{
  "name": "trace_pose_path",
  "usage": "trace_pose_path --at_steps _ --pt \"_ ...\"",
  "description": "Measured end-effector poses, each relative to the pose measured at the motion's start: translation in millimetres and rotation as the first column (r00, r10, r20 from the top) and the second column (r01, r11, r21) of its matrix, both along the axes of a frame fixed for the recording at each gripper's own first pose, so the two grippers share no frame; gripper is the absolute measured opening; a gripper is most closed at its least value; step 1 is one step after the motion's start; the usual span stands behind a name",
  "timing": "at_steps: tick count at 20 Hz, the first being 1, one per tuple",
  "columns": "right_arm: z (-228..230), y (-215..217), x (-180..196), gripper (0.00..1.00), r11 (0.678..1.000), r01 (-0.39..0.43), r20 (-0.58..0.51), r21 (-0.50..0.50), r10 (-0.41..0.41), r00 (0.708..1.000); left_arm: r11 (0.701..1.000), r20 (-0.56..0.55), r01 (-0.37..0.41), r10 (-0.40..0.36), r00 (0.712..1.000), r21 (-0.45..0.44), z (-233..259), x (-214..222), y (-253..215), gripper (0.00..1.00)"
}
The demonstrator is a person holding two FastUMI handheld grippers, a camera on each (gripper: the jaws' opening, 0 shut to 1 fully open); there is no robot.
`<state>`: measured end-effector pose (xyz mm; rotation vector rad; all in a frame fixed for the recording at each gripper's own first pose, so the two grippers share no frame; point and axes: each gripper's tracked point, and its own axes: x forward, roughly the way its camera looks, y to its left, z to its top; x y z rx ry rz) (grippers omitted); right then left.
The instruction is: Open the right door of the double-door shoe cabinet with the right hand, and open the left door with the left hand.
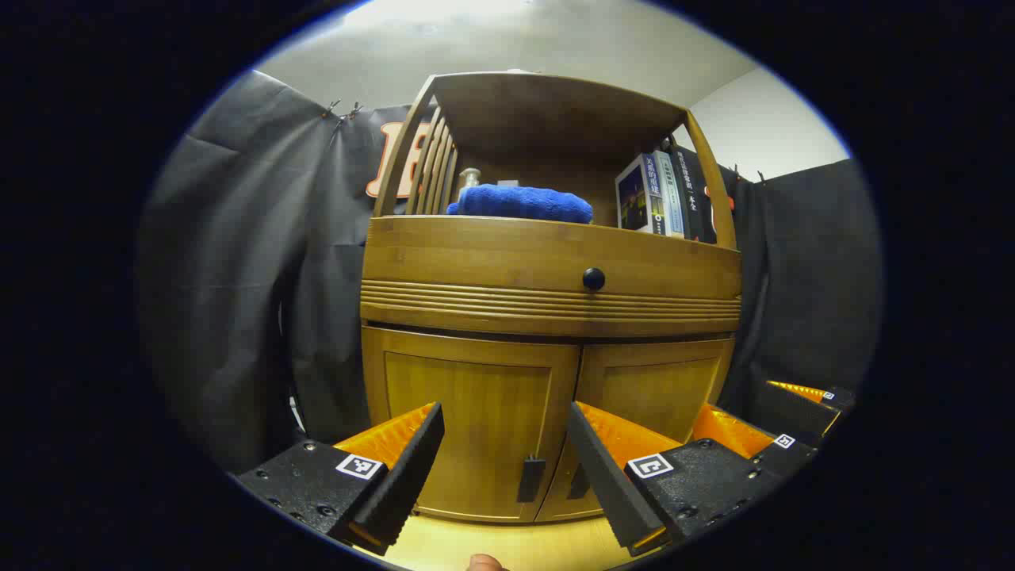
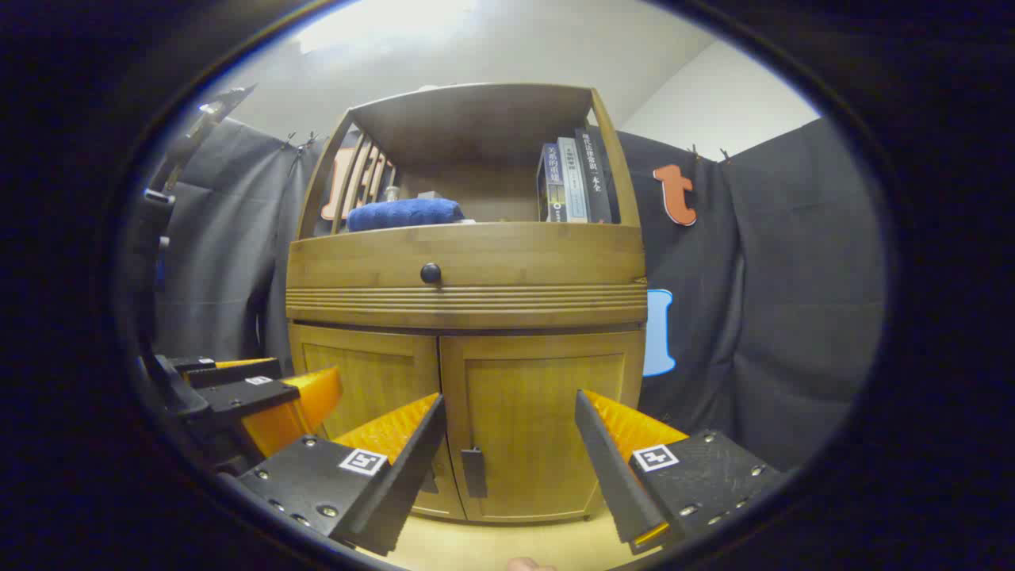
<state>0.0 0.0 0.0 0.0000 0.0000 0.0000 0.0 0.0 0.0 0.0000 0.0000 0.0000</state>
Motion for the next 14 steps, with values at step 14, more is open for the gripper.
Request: trace_pose_path --at_steps 14 --pt "-58.1 47.1 58.4 0.97 0.999 -0.038 -0.112 0.018 0.039 0.993 0.997 0.043 -0.071 0.072 0.996 -0.028 11.1 -0.2 66.3 0.96"
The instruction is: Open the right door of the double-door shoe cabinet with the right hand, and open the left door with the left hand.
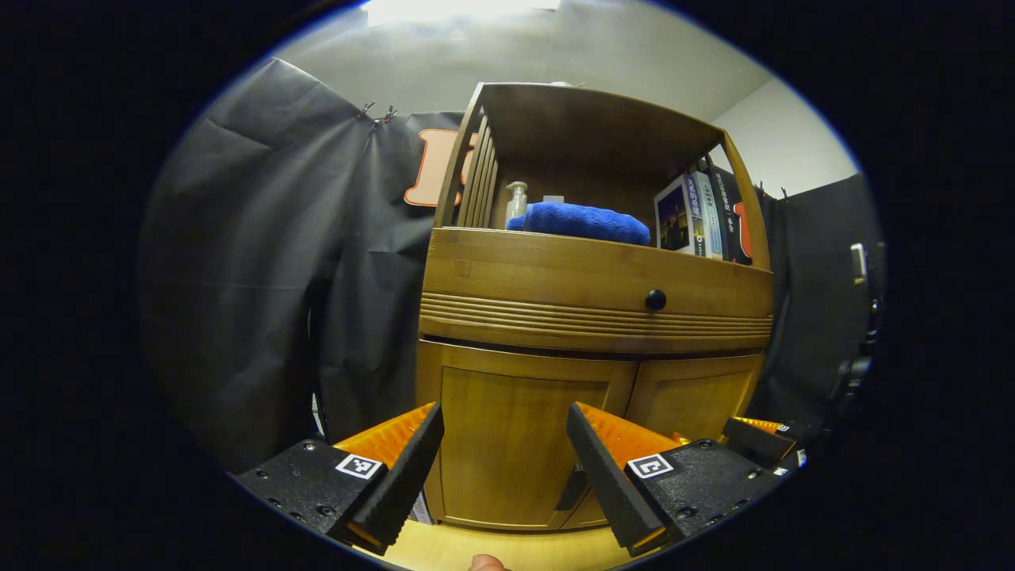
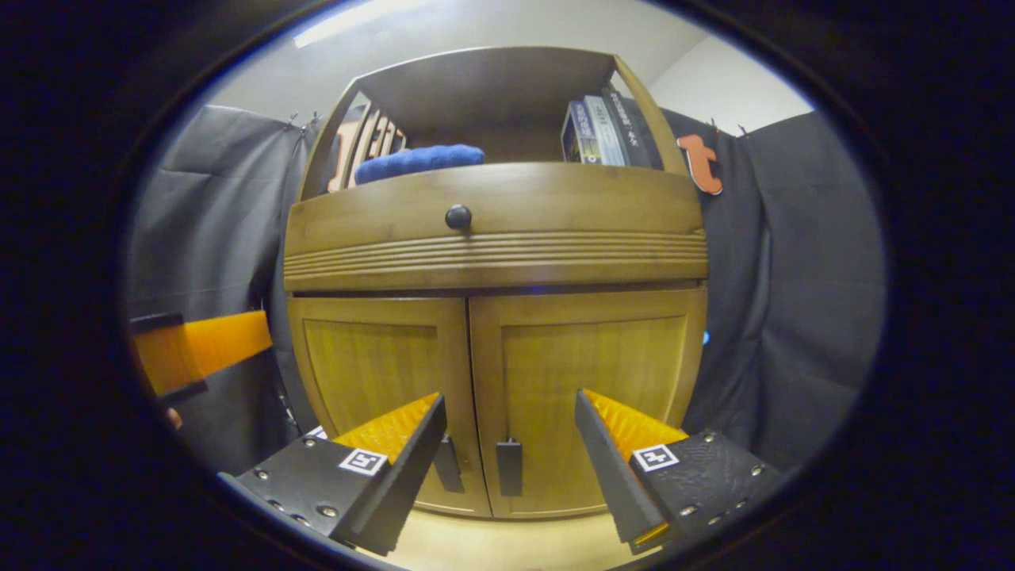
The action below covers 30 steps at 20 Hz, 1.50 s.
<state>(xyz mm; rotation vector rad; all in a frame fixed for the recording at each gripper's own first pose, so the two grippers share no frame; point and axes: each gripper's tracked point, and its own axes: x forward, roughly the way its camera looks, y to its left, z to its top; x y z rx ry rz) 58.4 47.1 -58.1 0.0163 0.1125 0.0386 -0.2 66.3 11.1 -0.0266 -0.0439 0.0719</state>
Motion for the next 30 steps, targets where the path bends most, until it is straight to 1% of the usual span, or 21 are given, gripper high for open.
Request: trace_pose_path --at_steps 1,2,5,8,9,10,11,15,16,17,18,19,20,21,22,23,24,25,27,30 --pt "-5.7 1.3 5.2 0.91 1.0 0.001 -0.013 0.001 -0.001 1.0 1.0 0.001 -0.013 0.013 1.0 0.006 0.5 0.0 5.9 0.96" --pt "-14.1 1.1 11.2 0.94 1.0 0.009 -0.029 0.0 -0.009 1.0 1.0 0.001 -0.027 0.027 1.0 0.011 0.8 0.8 11.6 0.96" --pt "-38.8 4.1 28.5 0.74 1.0 0.017 -0.096 -0.013 -0.019 0.995 0.998 -0.001 -0.066 0.066 0.998 0.024 1.2 1.9 28.4 0.96" --pt "-64.8 7.2 43.0 0.72 1.0 0.013 -0.142 -0.022 -0.016 0.99 0.995 -0.01 -0.09 0.09 0.996 0.033 0.0 4.3 39.8 0.96" --pt "-78.1 7.1 58.6 0.67 0.999 0.021 -0.15 -0.029 -0.025 0.988 0.995 -0.012 -0.096 0.096 0.995 0.037 0.0 4.6 43.3 0.96" --pt "-78.5 7.2 50.9 0.55 0.999 0.022 -0.162 -0.035 -0.028 0.986 0.994 -0.015 -0.102 0.102 0.995 0.04 -0.7 5.4 45.9 0.94" --pt "-87.9 8.1 56.5 0.43 0.999 0.023 -0.179 -0.048 -0.032 0.983 0.993 -0.017 -0.107 0.108 0.994 0.041 -0.9 6.0 48.6 0.94" --pt "-108.2 6.5 63.1 0.42 0.997 0.029 -0.216 -0.066 -0.043 0.975 0.991 -0.027 -0.125 0.126 0.992 0.045 -4.1 8.8 57.0 0.94" --pt "-113.3 5.9 68.1 0.43 0.997 0.03 -0.226 -0.065 -0.044 0.973 0.991 -0.031 -0.127 0.128 0.991 0.045 -5.1 10.4 57.2 0.94" --pt "-115.9 4.7 72.4 0.42 0.997 0.031 -0.234 -0.066 -0.046 0.971 0.991 -0.036 -0.127 0.128 0.991 0.044 -6.8 11.4 57.5 0.94" --pt "-117.3 5.0 68.7 0.42 0.998 0.025 -0.247 -0.064 -0.04 0.968 0.991 -0.041 -0.125 0.127 0.991 0.042 -8.1 12.7 56.8 0.96" --pt "-115.5 5.7 70.3 0.43 0.998 0.039 -0.237 -0.041 -0.048 0.97 0.992 -0.045 -0.121 0.122 0.991 0.038 -9.3 12.9 55.9 0.96" --pt "-120.2 5.1 74.3 0.32 0.998 0.048 -0.242 -0.044 -0.057 0.969 0.993 -0.048 -0.116 0.117 0.992 0.032 -10.4 13.4 54.1 0.96" --pt "-119.6 4.6 75.0 0.32 0.997 0.052 -0.237 -0.054 -0.064 0.969 0.993 -0.05 -0.112 0.113 0.992 0.024 -11.3 13.9 52.5 0.96" --pt "-118.4 3.7 73.8 0.33 0.997 0.057 -0.235 -0.06 -0.07 0.97 0.994 -0.053 -0.106 0.107 0.993 0.018 -13.0 14.0 50.9 0.94" --pt "-115.7 2.7 69.9 0.29 0.996 0.068 -0.231 -0.055 -0.079 0.97 0.995 -0.058 -0.101 0.102 0.993 0.016 -14.8 13.8 49.0 0.94" --pt "-120.6 2.9 77.8 0.29 0.996 0.08 -0.235 -0.043 -0.088 0.968 0.995 -0.061 -0.098 0.098 0.993 0.016 -15.8 13.1 48.1 0.97" --pt "-118.2 2.4 71.6 0.25 0.995 0.091 -0.234 -0.042 -0.098 0.967 0.995 -0.06 -0.095 0.096 0.994 0.018 -15.5 12.6 47.3 0.96" --pt "-115.2 0.4 68.7 0.24 0.992 0.11 -0.233 -0.057 -0.12 0.965 0.995 -0.06 -0.094 0.095 0.994 0.027 -16.2 10.1 48.1 0.96" --pt "-111.9 0.7 66.8 0.25 0.991 0.124 -0.235 -0.054 -0.133 0.963 0.996 -0.055 -0.083 0.085 0.995 0.03 -15.3 8.1 43.9 0.96"
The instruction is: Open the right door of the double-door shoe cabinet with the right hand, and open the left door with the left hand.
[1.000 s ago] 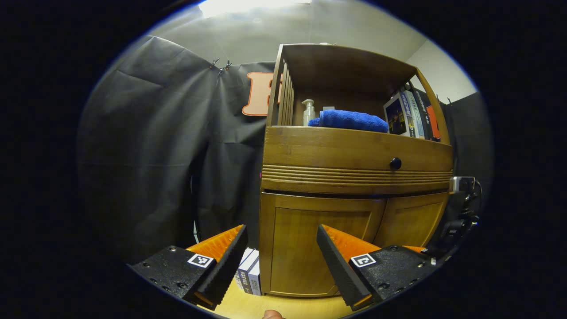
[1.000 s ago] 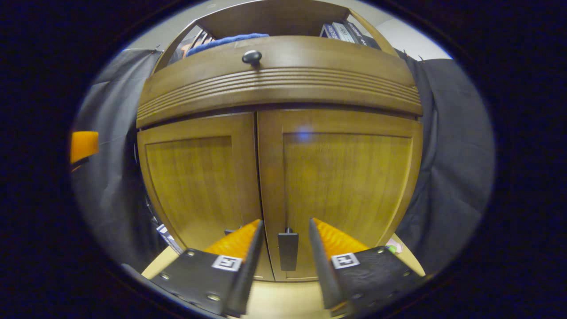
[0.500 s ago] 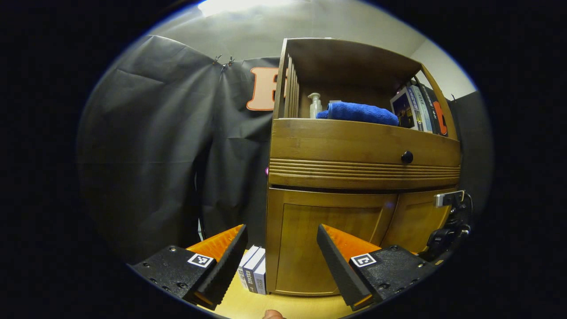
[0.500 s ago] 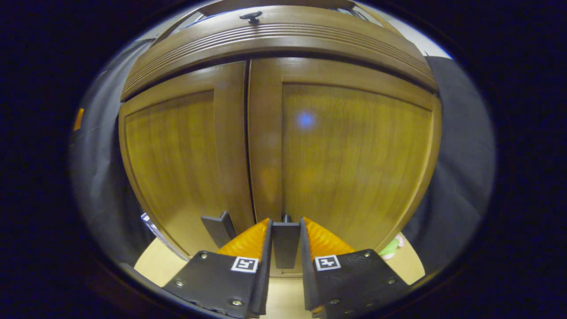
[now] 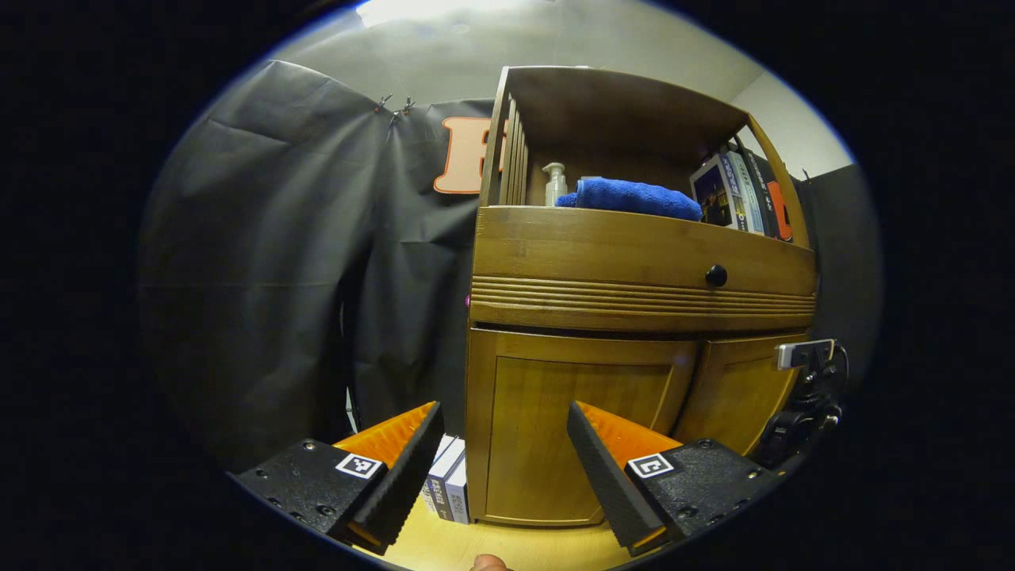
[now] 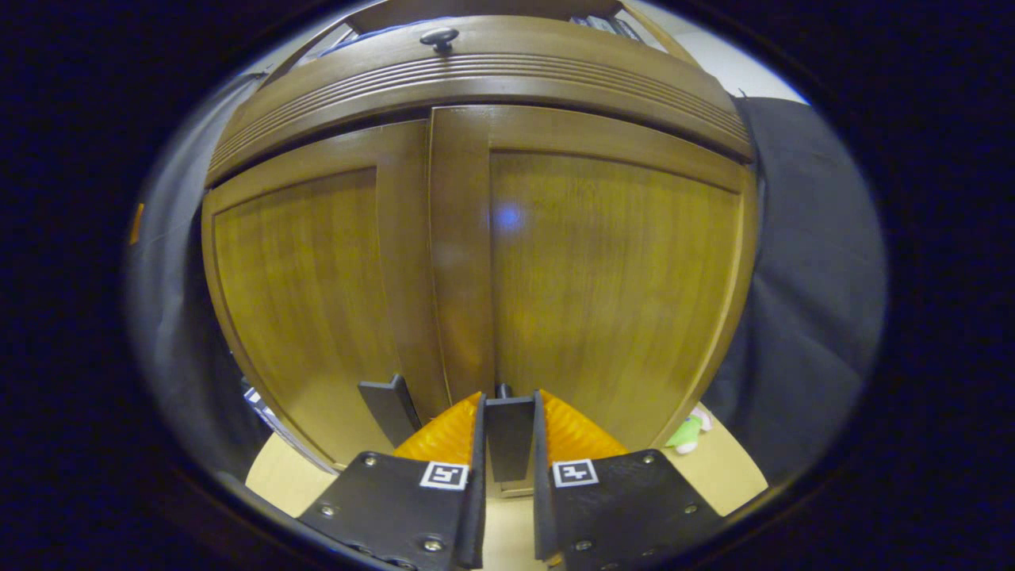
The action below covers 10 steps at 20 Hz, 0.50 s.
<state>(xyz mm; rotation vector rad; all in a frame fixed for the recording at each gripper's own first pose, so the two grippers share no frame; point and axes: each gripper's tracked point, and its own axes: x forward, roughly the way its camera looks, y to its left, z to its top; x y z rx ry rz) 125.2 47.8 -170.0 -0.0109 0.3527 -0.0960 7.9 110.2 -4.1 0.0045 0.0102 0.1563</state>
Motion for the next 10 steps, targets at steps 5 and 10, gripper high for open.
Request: trace_pose_path --at_steps 5,10 --pt "4.8 -1.9 -1.5 0.25 1.0 0.014 -0.004 0.01 -0.014 1.0 0.999 -0.011 0.047 -0.047 0.999 -0.007 -6.3 -3.6 -18.4 0.94" --pt "2.2 -2.5 -0.4 0.24 1.0 0.027 -0.001 0.011 -0.027 1.0 0.996 -0.025 0.084 -0.083 0.996 0.005 -13.4 -10.4 -37.9 0.96"
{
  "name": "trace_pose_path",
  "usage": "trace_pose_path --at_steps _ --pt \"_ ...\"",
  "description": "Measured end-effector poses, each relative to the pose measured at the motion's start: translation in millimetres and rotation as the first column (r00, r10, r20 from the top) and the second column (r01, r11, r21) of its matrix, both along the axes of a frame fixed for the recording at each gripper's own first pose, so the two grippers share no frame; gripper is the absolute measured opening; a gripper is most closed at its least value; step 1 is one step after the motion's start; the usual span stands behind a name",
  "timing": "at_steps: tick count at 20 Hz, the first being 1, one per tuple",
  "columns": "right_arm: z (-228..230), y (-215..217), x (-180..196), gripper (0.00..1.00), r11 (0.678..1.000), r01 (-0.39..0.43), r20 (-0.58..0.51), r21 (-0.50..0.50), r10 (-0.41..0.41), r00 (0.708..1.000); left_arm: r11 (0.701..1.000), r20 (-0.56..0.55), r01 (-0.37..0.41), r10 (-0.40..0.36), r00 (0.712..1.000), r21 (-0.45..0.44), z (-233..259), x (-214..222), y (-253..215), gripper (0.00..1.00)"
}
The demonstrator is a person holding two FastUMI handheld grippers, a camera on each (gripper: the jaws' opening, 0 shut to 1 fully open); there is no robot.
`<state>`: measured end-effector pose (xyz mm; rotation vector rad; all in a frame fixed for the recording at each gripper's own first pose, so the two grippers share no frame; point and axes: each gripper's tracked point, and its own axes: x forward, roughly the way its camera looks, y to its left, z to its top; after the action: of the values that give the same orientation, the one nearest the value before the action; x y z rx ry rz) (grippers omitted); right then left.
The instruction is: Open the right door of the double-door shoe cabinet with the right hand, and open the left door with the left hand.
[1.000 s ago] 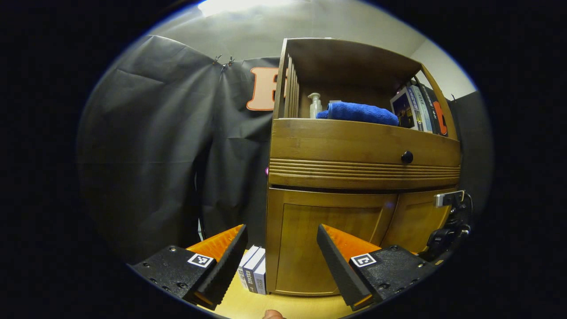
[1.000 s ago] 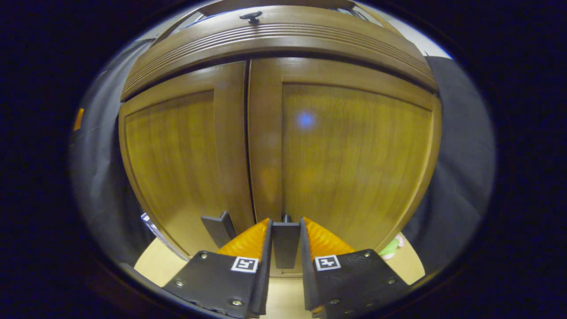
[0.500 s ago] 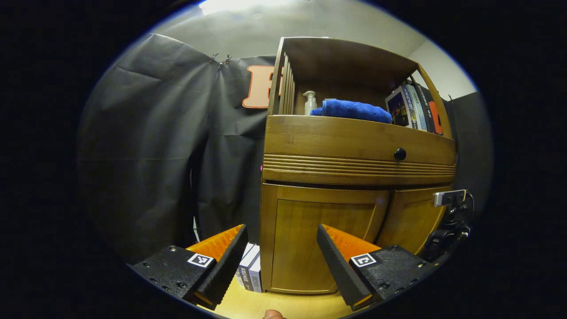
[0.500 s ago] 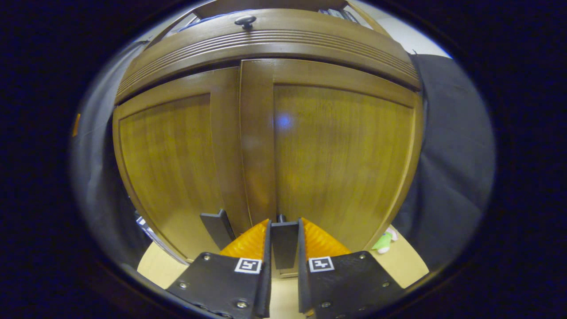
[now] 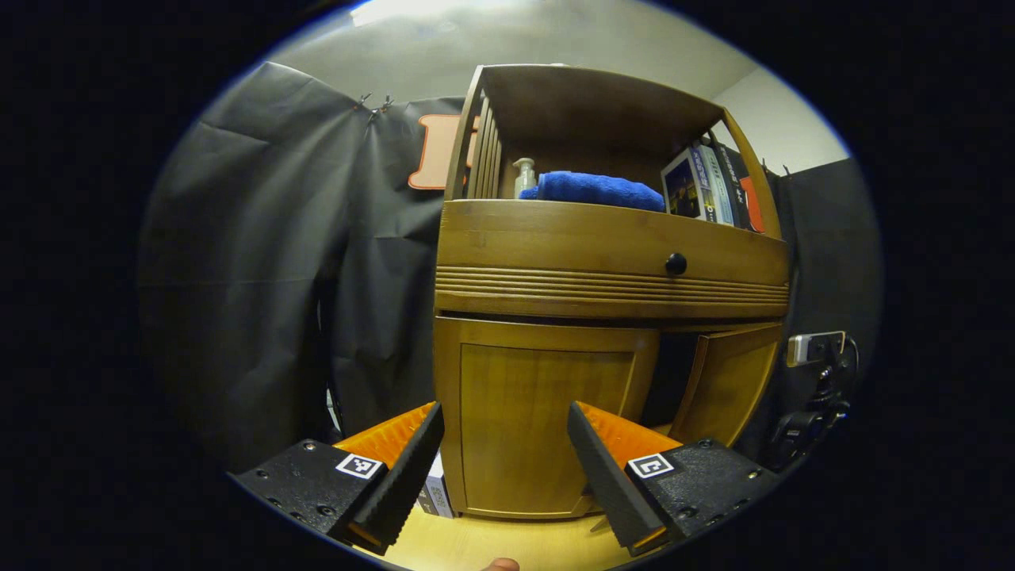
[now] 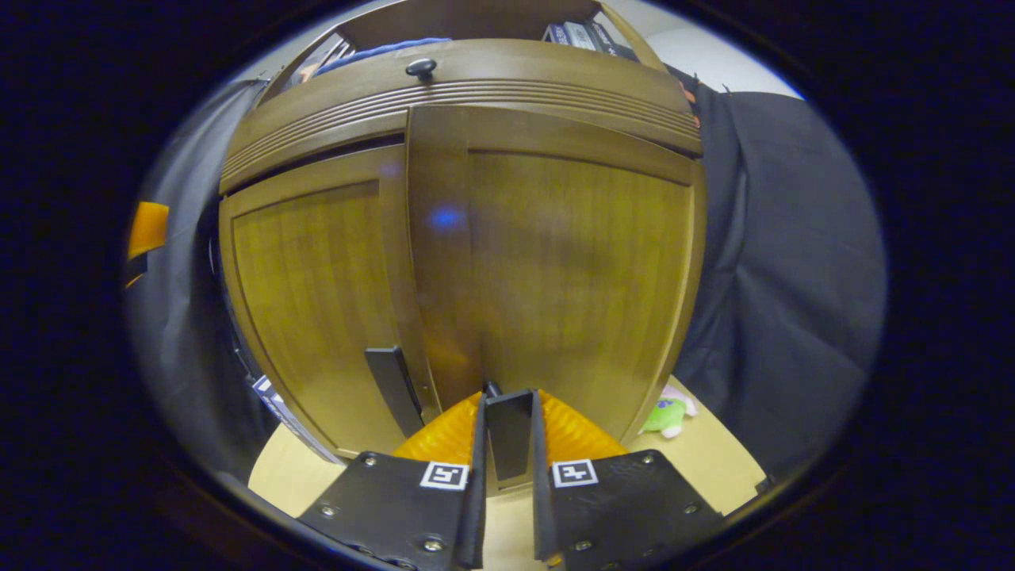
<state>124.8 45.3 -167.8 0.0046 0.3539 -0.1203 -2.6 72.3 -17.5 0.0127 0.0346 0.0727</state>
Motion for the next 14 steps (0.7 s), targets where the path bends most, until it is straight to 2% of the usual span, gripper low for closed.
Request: trace_pose_path --at_steps 7,9,14 --pt "2.7 0.5 -0.5 0.24 1.0 0.014 0.009 0.024 -0.014 1.0 0.999 0.013 0.033 -0.033 0.999 0.006 -1.8 -6.5 -30.2 0.96" --pt "2.7 0.7 -0.7 0.24 0.999 0.021 0.006 0.036 -0.021 1.0 0.999 0.013 0.054 -0.054 0.998 0.004 -2.5 -7.5 -43.6 0.94" --pt "2.3 0.6 -2.5 0.24 0.998 0.044 -0.003 0.055 -0.044 0.999 0.994 0.012 0.11 -0.11 0.994 -0.009 -7.5 -8.0 -77.1 0.94"
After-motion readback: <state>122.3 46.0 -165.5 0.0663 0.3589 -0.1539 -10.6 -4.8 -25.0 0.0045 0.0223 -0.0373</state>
